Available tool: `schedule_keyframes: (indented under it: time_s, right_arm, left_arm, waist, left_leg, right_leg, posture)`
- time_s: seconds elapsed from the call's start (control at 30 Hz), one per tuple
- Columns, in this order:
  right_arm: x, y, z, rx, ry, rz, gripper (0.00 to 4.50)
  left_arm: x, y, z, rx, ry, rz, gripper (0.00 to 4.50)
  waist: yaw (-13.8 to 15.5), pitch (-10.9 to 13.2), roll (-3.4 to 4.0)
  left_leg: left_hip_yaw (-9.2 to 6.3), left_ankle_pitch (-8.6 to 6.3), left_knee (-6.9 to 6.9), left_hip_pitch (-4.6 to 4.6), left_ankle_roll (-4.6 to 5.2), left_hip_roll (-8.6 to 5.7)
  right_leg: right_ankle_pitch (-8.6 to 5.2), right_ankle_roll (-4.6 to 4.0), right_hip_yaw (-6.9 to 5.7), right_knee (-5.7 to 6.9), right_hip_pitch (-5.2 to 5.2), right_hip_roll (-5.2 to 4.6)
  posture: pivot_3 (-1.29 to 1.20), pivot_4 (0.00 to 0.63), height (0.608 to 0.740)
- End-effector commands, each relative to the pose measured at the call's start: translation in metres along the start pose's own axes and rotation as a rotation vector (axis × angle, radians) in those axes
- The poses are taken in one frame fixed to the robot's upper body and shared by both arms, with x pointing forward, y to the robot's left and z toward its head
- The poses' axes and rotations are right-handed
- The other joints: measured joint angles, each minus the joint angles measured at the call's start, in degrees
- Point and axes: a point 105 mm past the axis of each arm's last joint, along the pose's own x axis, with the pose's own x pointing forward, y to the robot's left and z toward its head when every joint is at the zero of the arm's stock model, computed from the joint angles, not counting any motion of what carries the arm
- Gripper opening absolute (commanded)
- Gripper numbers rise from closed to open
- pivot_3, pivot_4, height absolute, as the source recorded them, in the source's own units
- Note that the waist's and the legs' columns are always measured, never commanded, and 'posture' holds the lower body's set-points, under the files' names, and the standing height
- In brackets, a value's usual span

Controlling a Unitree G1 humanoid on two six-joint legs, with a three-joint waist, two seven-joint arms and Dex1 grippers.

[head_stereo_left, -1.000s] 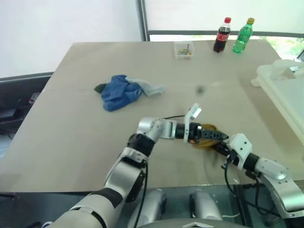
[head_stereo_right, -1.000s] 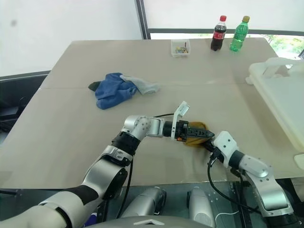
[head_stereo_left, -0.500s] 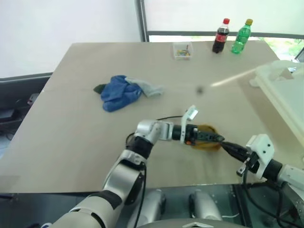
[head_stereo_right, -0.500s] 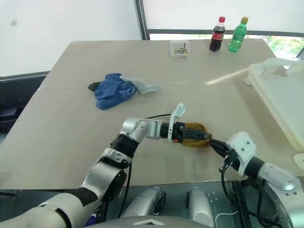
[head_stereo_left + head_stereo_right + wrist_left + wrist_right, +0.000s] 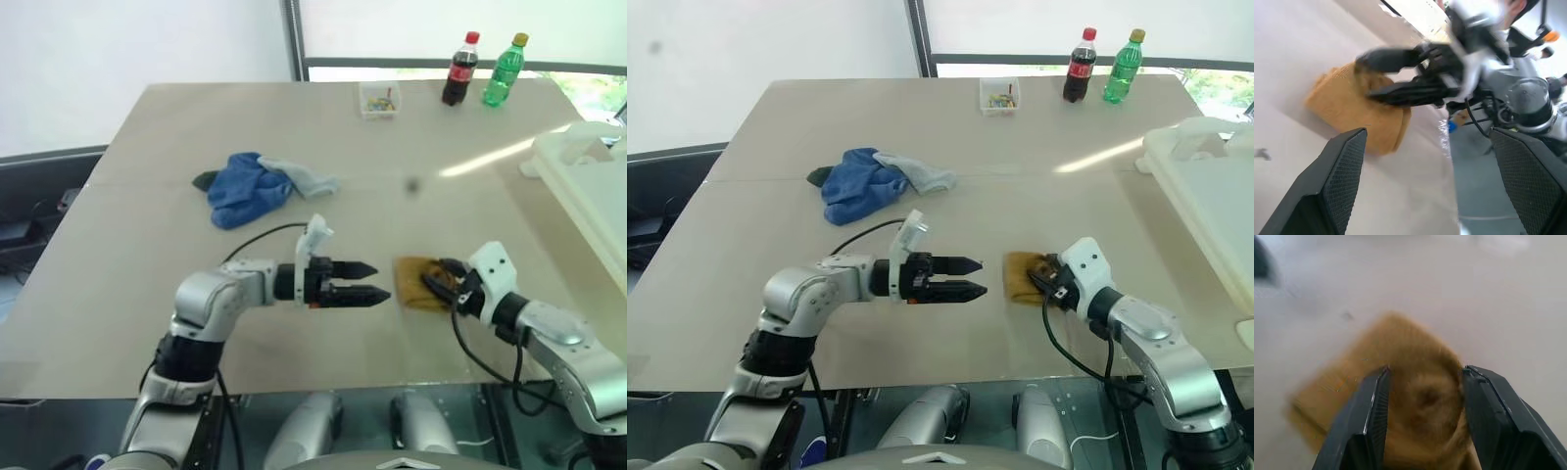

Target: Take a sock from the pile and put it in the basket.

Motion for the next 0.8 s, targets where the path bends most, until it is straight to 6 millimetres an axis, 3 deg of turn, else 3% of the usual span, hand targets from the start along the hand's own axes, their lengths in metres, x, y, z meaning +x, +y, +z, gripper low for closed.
schedule_keyframes:
  time_s: [0.03, 0.17, 0.4, 0.47, 0.53, 0.57, 0.63, 0.73, 0.8]
  right_arm:
    - [-0.002, -0.008, -0.013, 0.011, 0.093, -0.013, 2.37]
    - [-0.003, -0.002, -0.025, 0.090, 0.177, 0.050, 2.37]
    - [-0.004, -0.006, -0.031, 0.055, 0.241, 0.092, 2.37]
    - [-0.004, -0.004, -0.041, 0.020, 0.293, 0.111, 2.90]
    - [-0.003, -0.004, -0.050, -0.011, 0.336, 0.118, 3.76]
    - [-0.003, -0.003, -0.056, -0.029, 0.367, 0.135, 3.75]
    - [-0.004, -0.003, -0.065, -0.048, 0.416, 0.152, 3.41]
    - [-0.005, -0.003, -0.068, -0.027, 0.430, 0.176, 1.77]
    - [-0.005, -0.002, -0.067, 0.003, 0.424, 0.182, 0.97]
  left_arm:
    - [-0.006, 0.000, 0.005, 0.201, -0.006, 0.089, 4.23]
    - [-0.016, 0.003, 0.004, 0.373, -0.029, 0.173, 4.23]
    - [-0.030, 0.007, -0.009, 0.436, -0.013, 0.225, 4.23]
    - [-0.031, 0.009, -0.012, 0.445, 0.000, 0.241, 4.23]
    - [-0.031, 0.011, -0.013, 0.446, 0.002, 0.252, 4.23]
    - [-0.031, 0.011, -0.013, 0.448, -0.001, 0.256, 4.23]
    - [-0.031, 0.012, -0.013, 0.449, -0.010, 0.265, 4.23]
    - [-0.032, 0.011, -0.015, 0.465, -0.005, 0.271, 4.23]
    - [-0.034, 0.011, -0.016, 0.466, -0.009, 0.270, 4.23]
  waist:
    - [0.0, 0.0, 0.03]
    - [0.2, 0.0, 0.01]
    - [0.7, -0.1, 0.02]
    - [0.7, -0.1, 0.00]
    - [0.7, -0.1, -0.03]
    - [0.7, -0.2, -0.09]
    - [0.8, -0.3, -0.23]
    - [0.8, -0.6, -0.47]
    - [1.0, -0.6, -0.49]
  left_leg:
    - [0.00, 0.00, 0.00, 0.00, 0.00, 0.02]
    - [0.01, -0.01, 0.01, 0.02, 0.01, 0.02]
    - [0.00, -0.02, 0.00, 0.01, 0.02, 0.01]
    - [0.00, -0.03, 0.00, 0.01, 0.04, 0.01]
    - [0.01, -0.03, 0.00, 0.01, 0.05, 0.01]
    - [0.01, -0.04, 0.00, 0.02, 0.05, 0.01]
    - [-0.01, -0.04, 0.00, 0.02, 0.05, 0.02]
    - [-0.01, -0.04, 0.00, 0.10, 0.05, 0.02]
    - [-0.02, -0.13, -0.01, 0.38, 0.19, 0.02]
  right_leg:
    - [0.00, -0.01, 0.00, 0.00, 0.00, 0.01]
    - [0.02, -0.03, -0.01, -0.05, 0.03, -0.01]
    - [0.02, -0.03, -0.05, -0.06, 0.04, -0.04]
    - [0.02, -0.03, -0.07, -0.06, 0.04, -0.04]
    - [0.02, -0.03, -0.07, -0.06, 0.04, -0.04]
    - [0.02, -0.03, -0.07, -0.06, 0.04, -0.03]
    - [0.02, -0.03, -0.09, -0.07, 0.06, -0.03]
    - [0.02, -0.03, -0.10, -0.09, 0.15, -0.03]
    - [0.02, -0.03, -0.12, -0.18, 0.47, -0.03]
  posture:
    - [0.00, 0.150, 0.740]
    - [0.00, 0.150, 0.740]
    - [0.00, 0.150, 0.740]
    - [0.00, 0.150, 0.740]
    - [0.00, 0.150, 0.740]
    - [0.00, 0.150, 0.740]
    - [0.00, 0.150, 0.740]
    - [0.00, 0.150, 0.740]
    - [0.00, 0.150, 0.740]
